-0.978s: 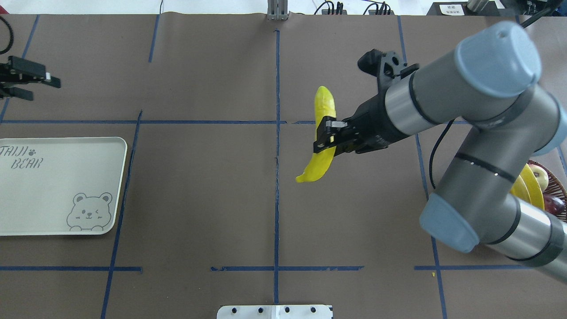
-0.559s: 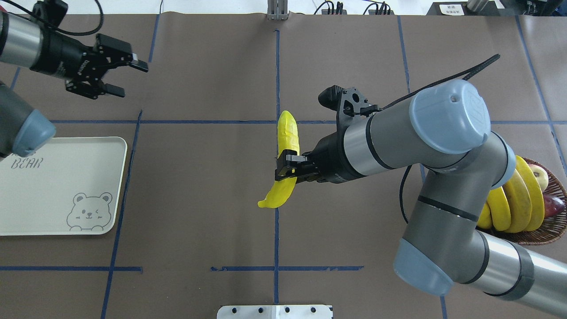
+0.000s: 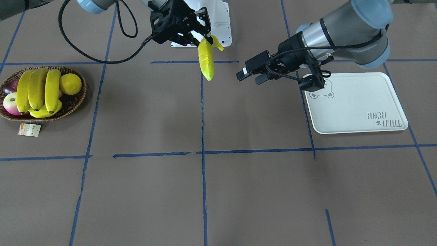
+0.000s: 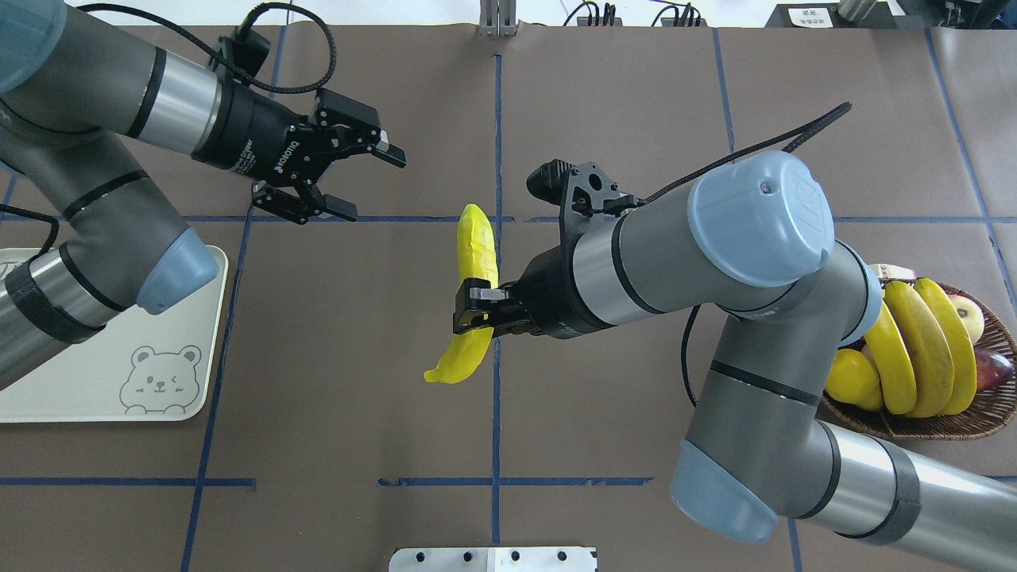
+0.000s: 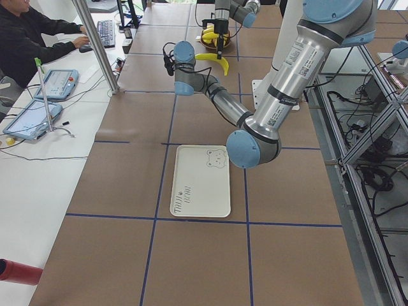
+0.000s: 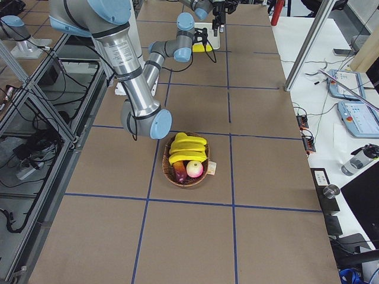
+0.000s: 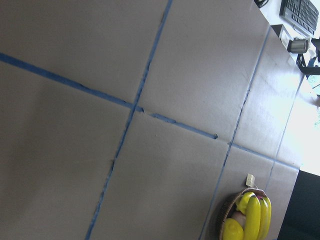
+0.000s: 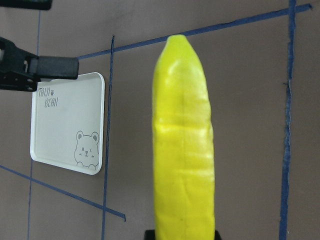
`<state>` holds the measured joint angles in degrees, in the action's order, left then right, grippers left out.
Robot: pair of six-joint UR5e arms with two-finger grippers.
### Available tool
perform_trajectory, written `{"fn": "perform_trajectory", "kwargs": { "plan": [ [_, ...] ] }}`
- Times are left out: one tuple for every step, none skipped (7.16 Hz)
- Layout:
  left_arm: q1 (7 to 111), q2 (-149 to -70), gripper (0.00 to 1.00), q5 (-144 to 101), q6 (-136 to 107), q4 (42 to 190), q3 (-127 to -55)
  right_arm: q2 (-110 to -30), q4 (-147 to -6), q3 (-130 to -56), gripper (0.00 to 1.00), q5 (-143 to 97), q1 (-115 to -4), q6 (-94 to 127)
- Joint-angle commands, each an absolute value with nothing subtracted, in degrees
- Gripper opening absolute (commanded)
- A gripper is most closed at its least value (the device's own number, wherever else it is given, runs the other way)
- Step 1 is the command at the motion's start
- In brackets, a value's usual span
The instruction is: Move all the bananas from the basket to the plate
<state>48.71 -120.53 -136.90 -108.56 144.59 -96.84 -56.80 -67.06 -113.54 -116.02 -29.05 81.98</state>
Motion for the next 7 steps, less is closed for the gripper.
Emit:
{"fn": "perform_trajectory", "kwargs": {
  "plan": [
    [43.8,-121.7,0.99,-133.2,-109.2,144.4,-99.1,-56.3,-67.0,-113.3,0.01,-116.0,-29.0,81.9],
    [41.7,-122.0,0.99,-131.3,-109.1,144.7,-99.2,-56.2,-66.9,-113.3,0.01,-116.0,-29.0,81.9],
    [40.4,-122.1,0.99,-130.4,-109.1,144.8,-99.3,-55.8,-67.0,-113.3,0.01,-116.0,-29.0,81.9],
    [39.8,-122.1,0.99,-129.8,-109.1,144.7,-99.5,-55.6,-67.0,-113.3,0.01,-116.0,-29.0,81.9],
    [38.7,-122.2,0.96,-128.4,-109.1,144.6,-99.9,-55.5,-67.0,-113.3,0.02,-116.0,-28.9,81.9],
    [37.5,-122.1,0.94,-127.0,-109.1,144.6,-100.3,-55.6,-66.9,-113.3,0.02,-116.0,-28.5,81.9],
    [37.5,-122.1,0.88,-126.9,-109.1,144.6,-100.4,-55.6,-66.8,-113.3,0.02,-116.0,-28.2,81.9]
  ]
}}
